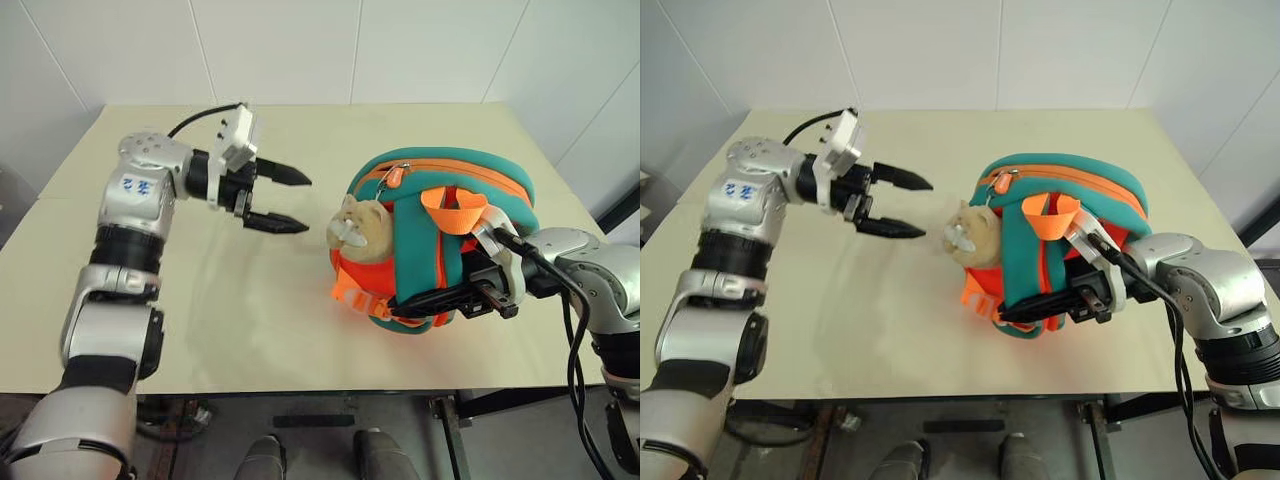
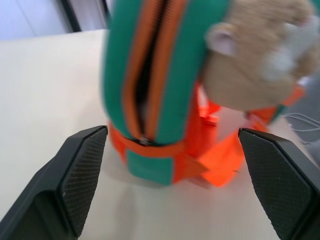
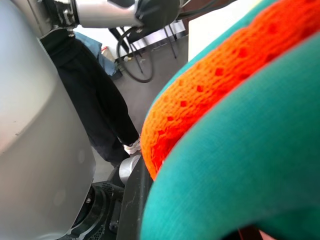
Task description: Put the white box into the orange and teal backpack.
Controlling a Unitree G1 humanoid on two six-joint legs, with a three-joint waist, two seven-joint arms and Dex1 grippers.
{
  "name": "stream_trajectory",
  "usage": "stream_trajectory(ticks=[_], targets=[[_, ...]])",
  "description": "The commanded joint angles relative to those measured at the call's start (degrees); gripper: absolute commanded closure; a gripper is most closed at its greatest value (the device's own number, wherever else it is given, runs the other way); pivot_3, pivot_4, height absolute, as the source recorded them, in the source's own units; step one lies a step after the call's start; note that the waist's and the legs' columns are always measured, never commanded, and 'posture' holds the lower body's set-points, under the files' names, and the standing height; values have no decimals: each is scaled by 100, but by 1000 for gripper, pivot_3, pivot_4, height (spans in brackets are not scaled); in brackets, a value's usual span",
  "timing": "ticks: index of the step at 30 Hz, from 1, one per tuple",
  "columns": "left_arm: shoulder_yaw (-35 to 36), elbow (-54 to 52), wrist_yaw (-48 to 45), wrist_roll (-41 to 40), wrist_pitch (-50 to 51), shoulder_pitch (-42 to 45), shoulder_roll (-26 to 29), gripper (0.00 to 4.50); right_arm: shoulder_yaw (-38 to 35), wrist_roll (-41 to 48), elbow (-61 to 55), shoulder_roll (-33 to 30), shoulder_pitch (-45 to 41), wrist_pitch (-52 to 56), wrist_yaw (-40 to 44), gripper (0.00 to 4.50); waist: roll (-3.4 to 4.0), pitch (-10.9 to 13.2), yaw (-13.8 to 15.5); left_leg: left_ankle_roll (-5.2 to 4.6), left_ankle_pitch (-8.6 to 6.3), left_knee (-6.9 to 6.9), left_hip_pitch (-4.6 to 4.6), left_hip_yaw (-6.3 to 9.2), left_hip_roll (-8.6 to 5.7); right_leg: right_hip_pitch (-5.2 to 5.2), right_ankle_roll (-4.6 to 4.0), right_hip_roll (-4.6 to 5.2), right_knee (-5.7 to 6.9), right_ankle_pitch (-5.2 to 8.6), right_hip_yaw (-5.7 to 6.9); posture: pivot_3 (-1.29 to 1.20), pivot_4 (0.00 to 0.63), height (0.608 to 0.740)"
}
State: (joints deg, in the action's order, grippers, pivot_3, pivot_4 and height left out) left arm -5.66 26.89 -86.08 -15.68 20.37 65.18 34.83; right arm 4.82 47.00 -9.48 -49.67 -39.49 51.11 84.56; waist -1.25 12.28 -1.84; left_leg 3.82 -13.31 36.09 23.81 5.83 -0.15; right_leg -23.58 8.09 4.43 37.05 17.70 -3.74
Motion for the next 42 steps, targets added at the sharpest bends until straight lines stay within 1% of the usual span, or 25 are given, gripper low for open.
stream_trajectory(ticks=[1, 3, 7, 10, 15, 17, 19, 23, 26, 29, 33, 36, 37, 39, 42], targets=[[-26, -1170, -411, -516, 646, -207, 161, 30, -81, 15, -84, 3, 20, -52, 23, 4500, 0, 0, 13, 0, 0, 3, -2, 0, 0, 2, 0, 0, 2, 0, 0, 0, 150, 740], [-24, -1712, -100, -748, 929, -518, 26, 30, -62, -19, -49, 58, -2, -72, -8, 4500, 0, 0, 15, -1, 0, 1, -11, -1, -1, 12, 0, 0, 2, 0, 0, 0, 150, 740], [-8, -2156, 403, -940, 1140, -813, -310, 30, -40, -70, -5, 131, -39, -97, -28, 4500, 0, 0, 21, -1, 1, -1, -39, -1, -1, 39, -2, 0, 0, 1, 0, 0, 150, 740], [-41, -2237, 664, -896, 1147, -881, -494, 30, -39, -100, 18, 162, -59, -105, -20, 4500, 0, 0, 10, -2, 1, 1, -43, -1, -1, 45, -2, 0, 0, 0, 0, 0, 150, 740], [-88, -1940, 1347, -637, 778, -801, -955, 30, -36, -121, 35, 206, -91, -115, -19, 4500, 0, 0, 23, -1, 1, -4, -50, -1, -1, 48, -3, 0, -3, 0, -1, 0, 150, 740], [-102, -1890, 1564, -511, 665, -802, -1020, 30, -56, -107, -3, 213, -74, -99, -35, 4500, 0, 0, 20, -1, 1, -4, -49, -2, -2, 51, -2, 1, -7, 0, -1, 0, 150, 740], [-52, -1984, 1758, -570, 727, -834, -1113, 30, -81, -86, -50, 207, -31, -86, -55, 4500, 0, 0, 19, -1, 1, -6, -49, -2, -2, 52, -2, 1, -10, 0, -2, 0, 150, 740], [-69, -2216, 1831, -716, 894, -905, -1134, 30, -90, -70, -75, 209, 4, -83, -89, 4500, 0, 0, 22, -1, 1, -8, -49, -2, -3, 52, -2, 1, -14, 0, -2, 0, 150, 740], [-48, -2256, 1950, -739, 1041, -968, -1117, 643, -99, -60, -67, 222, -5, -82, -113, 4500, 0, 0, 22, -1, 1, -9, -50, -2, -2, 53, -2, 1, -14, 0, -1, 0, 150, 740], [-59, -2313, 2048, -744, 1015, -1052, -1125, 1540, -103, -61, -66, 229, -3, -94, -136, 4500, 0, 0, 20, -1, 1, -7, -51, -2, -3, 54, -2, 1, -14, 0, -2, 0, 150, 740], [-111, -2533, 1967, -884, 1218, -1109, -1053, 2775, -109, -67, -59, 233, -10, -98, -144, 4500, 0, 0, 20, -1, 1, -8, -51, -2, -2, 54, -2, 1, -14, 0, -2, 0, 150, 740], [-63, -2540, 1575, -1015, 1318, -1031, -724, 3506, -122, -68, -60, 234, -13, -92, -156, 4500, 0, 0, 4, -1, 1, -9, -51, -2, -2, 54, -2, 1, -15, 0, -2, 0, 150, 740], [-24, -2484, 1407, -1043, 1288, -981, -580, 3666, -126, -69, -61, 234, -11, -91, -162, 4500, 0, 0, -3, -1, 1, -11, -52, -2, -2, 54, -2, 0, -15, 0, -2, 0, 150, 740], [38, -2254, 1118, -1037, 1185, -823, -289, 3666, -136, -63, -72, 226, -1, -84, -166, 4500, 0, 0, 0, -1, 1, -14, -55, -2, -1, 54, -3, -1, -14, 1, -1, 0, 150, 740], [145, -1578, 715, -925, 986, -376, 186, 3666, -147, -56, -96, 216, 28, -76, -178, 4500, 0, 0, 1, -1, 1, -13, -54, -3, -1, 54, -4, -1, -17, 1, -1, 0, 150, 740]])
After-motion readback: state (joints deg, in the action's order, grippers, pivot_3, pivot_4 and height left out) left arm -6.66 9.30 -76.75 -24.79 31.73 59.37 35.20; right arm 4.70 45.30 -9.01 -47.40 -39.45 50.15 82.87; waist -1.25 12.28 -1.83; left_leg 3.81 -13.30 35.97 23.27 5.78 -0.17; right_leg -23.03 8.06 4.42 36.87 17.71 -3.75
